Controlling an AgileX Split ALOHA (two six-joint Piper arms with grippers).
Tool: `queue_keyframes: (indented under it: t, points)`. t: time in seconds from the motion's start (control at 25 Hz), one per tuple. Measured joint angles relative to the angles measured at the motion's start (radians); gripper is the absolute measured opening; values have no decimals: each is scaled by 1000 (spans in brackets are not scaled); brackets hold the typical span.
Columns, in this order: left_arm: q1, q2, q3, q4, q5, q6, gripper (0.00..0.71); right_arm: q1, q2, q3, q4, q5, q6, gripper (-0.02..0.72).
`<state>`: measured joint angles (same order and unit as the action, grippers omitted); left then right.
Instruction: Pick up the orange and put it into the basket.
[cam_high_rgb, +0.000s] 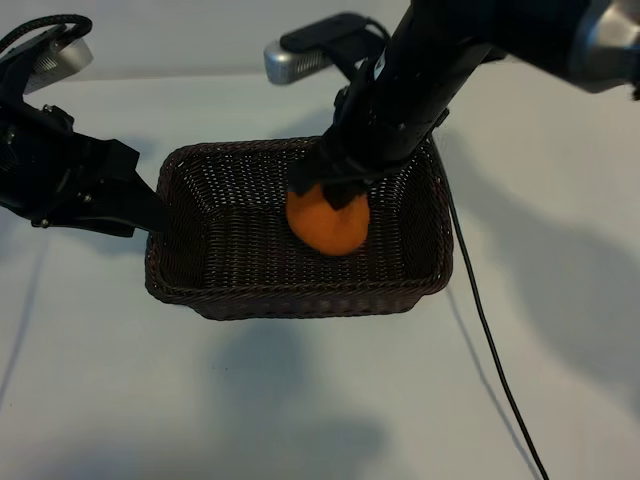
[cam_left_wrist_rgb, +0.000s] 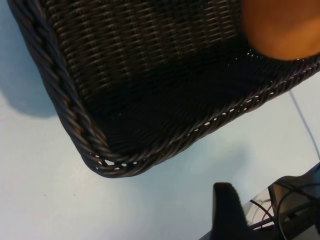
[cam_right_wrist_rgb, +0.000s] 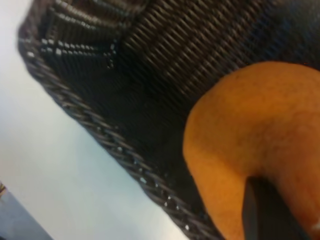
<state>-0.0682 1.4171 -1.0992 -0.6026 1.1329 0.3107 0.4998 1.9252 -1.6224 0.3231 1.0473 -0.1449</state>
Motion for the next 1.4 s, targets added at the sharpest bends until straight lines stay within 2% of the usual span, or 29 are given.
queue_keyframes:
  t: [0.92, 1.04, 1.24, 1.32, 1.4]
  points:
    - [0, 0, 0, 0, 3, 0, 452, 0, 86, 0, 0, -31, -7, 98]
    - [0, 0, 0, 0, 3, 0, 452, 0, 86, 0, 2, -32, -18, 174]
    - [0, 0, 0, 0, 3, 2, 452, 0, 86, 0, 6, -31, -21, 400]
    - [0, 0, 0, 0, 3, 2, 452, 0, 86, -2, 9, -30, -21, 458]
    - [0, 0, 0, 0, 3, 2, 452, 0, 86, -3, 9, -29, -22, 481]
